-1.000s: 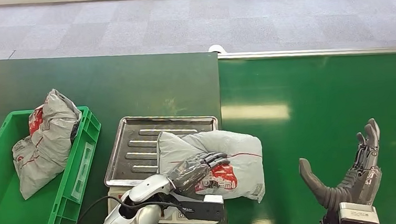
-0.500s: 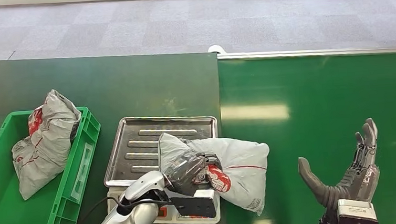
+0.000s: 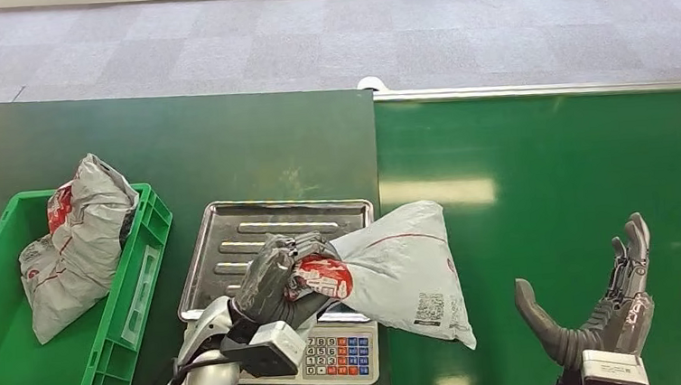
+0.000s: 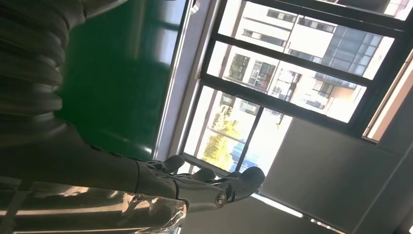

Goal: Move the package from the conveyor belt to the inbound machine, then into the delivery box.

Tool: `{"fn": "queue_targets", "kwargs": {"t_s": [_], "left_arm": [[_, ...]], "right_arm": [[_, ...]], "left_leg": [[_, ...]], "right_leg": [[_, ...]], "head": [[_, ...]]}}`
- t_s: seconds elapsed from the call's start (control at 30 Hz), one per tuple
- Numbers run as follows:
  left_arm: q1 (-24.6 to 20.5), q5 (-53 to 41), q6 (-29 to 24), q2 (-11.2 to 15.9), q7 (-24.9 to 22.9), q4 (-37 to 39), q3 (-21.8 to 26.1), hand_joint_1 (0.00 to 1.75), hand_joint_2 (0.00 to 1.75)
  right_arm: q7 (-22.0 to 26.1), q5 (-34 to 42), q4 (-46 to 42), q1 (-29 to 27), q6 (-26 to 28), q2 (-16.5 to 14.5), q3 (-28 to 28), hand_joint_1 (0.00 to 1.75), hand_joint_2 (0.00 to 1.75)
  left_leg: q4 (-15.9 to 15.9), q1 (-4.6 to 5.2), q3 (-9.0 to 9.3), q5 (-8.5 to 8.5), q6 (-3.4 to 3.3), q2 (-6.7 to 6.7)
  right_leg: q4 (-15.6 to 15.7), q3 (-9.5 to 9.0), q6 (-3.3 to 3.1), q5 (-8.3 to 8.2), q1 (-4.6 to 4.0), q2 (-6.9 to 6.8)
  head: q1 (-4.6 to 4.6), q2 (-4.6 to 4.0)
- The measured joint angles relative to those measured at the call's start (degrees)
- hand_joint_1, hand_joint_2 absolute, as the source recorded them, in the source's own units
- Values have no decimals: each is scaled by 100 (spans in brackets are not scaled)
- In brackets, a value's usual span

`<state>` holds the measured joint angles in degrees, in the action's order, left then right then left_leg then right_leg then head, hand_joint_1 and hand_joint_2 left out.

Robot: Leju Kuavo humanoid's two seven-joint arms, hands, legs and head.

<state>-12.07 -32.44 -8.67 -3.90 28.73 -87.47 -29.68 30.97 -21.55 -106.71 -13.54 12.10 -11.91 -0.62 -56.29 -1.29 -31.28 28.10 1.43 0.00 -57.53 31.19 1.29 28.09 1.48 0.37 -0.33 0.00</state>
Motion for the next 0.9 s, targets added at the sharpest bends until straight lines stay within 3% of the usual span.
{"fn": "queue_targets", "kwargs": {"t_s": [0.23,0.43,0.63,0.8,0.9], "left_arm": [[388,601,-843,10,507,-709,406,171,175],[687,149,-1432,111,545,-1416,764,171,175],[803,41,-1600,204,573,-1771,956,171,175],[885,-7,-2341,290,572,-2114,1223,171,175],[1028,266,-2779,334,606,-2389,1597,162,175]], "right_arm": [[18,21,2,-21,49,0,4,0,175],[18,36,2,-68,112,0,-2,0,175],[18,46,2,-87,120,0,-8,0,175],[15,109,4,-95,183,1,-8,0,175],[9,147,5,-123,232,1,-4,0,175]], "left_leg": [[1,0,-4,0,0,0],[1,0,-6,0,0,0],[1,0,-6,0,0,-1],[1,0,-6,0,0,0],[2,-2,-7,1,1,0]], "right_leg": [[0,3,0,1,0,0],[0,5,0,2,0,0],[0,4,0,1,0,-2],[0,5,0,1,-1,0],[0,7,-2,2,-2,0]], "head": [[-1,0],[-1,0],[0,0],[-1,0],[-2,0]]}}
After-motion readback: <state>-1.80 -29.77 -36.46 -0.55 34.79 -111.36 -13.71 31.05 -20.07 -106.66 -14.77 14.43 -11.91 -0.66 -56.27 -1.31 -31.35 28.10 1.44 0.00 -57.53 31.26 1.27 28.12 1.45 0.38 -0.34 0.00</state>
